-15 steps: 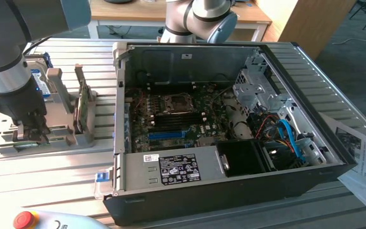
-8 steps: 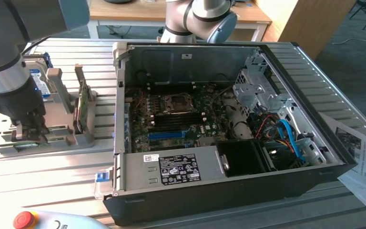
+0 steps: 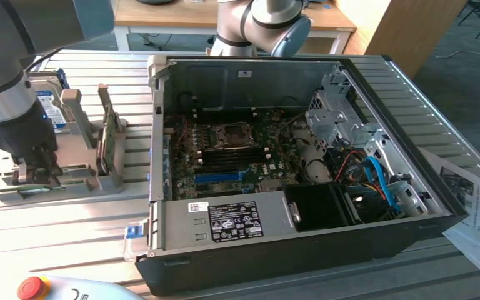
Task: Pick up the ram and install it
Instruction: 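Pick up the ram and move it above insertion slot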
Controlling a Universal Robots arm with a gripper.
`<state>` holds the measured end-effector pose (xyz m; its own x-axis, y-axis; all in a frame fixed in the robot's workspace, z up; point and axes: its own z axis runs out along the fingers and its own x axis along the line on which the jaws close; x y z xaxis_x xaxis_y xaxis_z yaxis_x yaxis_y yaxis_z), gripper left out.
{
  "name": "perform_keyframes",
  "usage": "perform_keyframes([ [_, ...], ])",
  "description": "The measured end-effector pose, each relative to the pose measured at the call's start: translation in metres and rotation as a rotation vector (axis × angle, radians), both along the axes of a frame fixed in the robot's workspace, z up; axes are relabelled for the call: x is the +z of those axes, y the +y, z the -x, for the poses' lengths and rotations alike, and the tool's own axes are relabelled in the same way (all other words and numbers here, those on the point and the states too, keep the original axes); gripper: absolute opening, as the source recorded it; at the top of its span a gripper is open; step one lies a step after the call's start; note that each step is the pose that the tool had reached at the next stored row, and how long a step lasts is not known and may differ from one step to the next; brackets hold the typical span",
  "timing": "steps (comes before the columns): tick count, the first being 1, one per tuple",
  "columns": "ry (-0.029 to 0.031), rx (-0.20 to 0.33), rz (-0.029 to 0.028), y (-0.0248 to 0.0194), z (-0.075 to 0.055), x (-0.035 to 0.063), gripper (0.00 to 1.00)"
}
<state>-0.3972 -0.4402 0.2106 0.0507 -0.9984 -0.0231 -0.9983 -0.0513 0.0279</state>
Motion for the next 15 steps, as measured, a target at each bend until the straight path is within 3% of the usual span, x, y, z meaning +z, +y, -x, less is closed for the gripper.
perform_keyframes([
  [15, -0.0001, 0.0, 0.0, 0.0003, 0.0012, -0.0066, 0.31],
])
